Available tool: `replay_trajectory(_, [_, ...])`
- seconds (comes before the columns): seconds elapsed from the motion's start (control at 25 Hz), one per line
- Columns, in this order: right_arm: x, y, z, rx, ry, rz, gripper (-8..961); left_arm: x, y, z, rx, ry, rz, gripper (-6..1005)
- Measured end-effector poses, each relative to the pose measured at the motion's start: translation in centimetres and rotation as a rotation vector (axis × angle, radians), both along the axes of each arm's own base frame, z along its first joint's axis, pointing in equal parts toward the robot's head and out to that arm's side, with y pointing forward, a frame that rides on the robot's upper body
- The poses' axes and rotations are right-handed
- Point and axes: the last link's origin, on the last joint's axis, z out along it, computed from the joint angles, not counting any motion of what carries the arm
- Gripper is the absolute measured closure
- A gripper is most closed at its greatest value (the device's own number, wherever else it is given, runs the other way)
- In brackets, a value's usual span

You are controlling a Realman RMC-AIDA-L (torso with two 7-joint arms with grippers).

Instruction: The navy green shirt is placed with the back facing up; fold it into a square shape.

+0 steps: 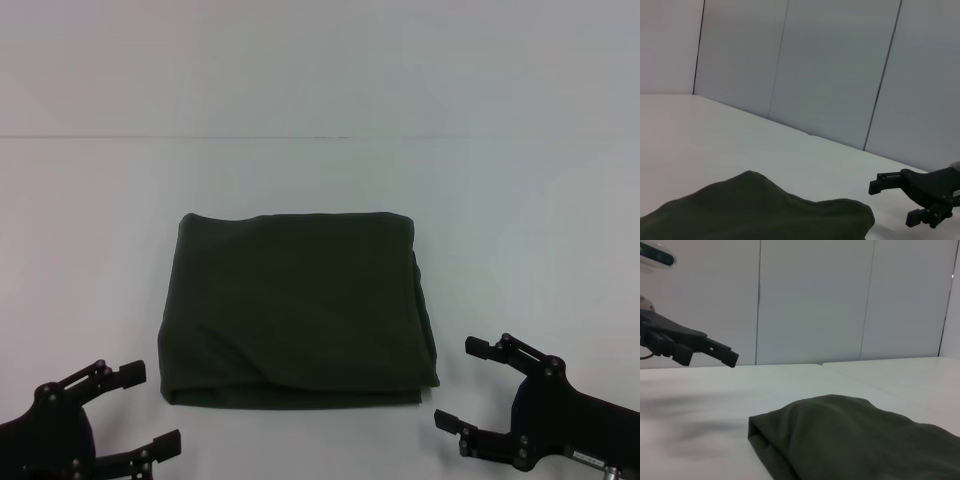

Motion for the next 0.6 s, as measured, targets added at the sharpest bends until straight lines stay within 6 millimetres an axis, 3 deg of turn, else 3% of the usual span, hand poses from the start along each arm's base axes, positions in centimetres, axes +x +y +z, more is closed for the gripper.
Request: replay_trajectory(0.6, [-0.21,0.16,-0.34,0.007,0.016,-0.015,19,-0.19,0.38,-0.19,0.016,0.017,0.006,59])
